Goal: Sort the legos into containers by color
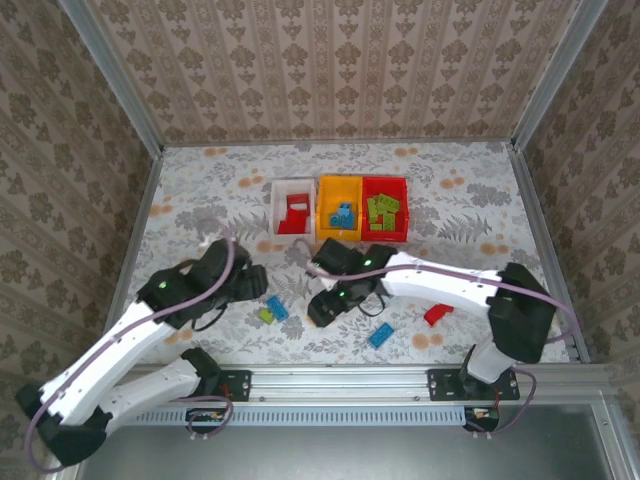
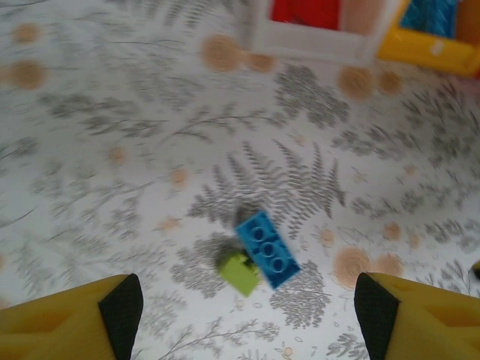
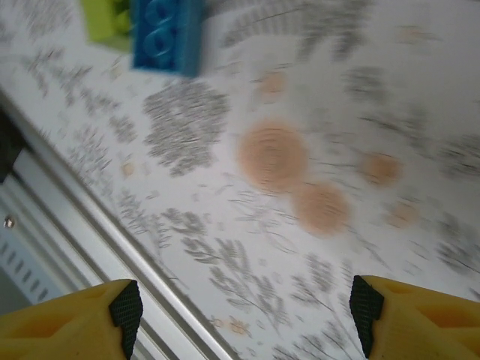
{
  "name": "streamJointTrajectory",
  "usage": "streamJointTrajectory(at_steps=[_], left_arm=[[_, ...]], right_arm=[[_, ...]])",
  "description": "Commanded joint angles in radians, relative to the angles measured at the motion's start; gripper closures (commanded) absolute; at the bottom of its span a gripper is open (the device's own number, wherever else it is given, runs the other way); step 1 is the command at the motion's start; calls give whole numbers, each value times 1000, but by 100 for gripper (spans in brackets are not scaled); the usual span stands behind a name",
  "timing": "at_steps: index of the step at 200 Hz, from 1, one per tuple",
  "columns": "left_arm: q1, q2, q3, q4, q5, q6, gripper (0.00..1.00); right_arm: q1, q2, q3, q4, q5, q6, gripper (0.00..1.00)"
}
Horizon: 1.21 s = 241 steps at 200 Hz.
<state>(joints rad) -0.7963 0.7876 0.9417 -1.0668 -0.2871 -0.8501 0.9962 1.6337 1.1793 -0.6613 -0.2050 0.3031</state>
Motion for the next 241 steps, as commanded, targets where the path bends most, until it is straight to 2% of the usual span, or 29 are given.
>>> streamJointTrajectory(at_steps=[1,40,78,90,125,165,203,241], left_arm=[[9,-97,-20,-202,-131,-166,24],[13,-175,-5,-303,-163,-229,25],[13,-202,5,-318,-172,-234,26],[13,-208,2,-320,-170,-236,26],[13,-212,5,-310,-166,-224,26],[13,-213,3,-288,-165,-211,26],[12,-213,-1,-274,-157,-203,26],[13,-208,-3,-262,-149,-196,26]], right_arm=[[56,86,105,50,-101,-155,25],[104,250,211,65,-243,-141,41],[114,365,277,81,-285,-83,47],[114,388,296,77,-246,-64,48],[108,371,305,34,-5,-21,45],[110,426,356,-40,128,-24,34],[110,506,447,-52,141,-44,30],[109,575,521,-76,155,-47,32]])
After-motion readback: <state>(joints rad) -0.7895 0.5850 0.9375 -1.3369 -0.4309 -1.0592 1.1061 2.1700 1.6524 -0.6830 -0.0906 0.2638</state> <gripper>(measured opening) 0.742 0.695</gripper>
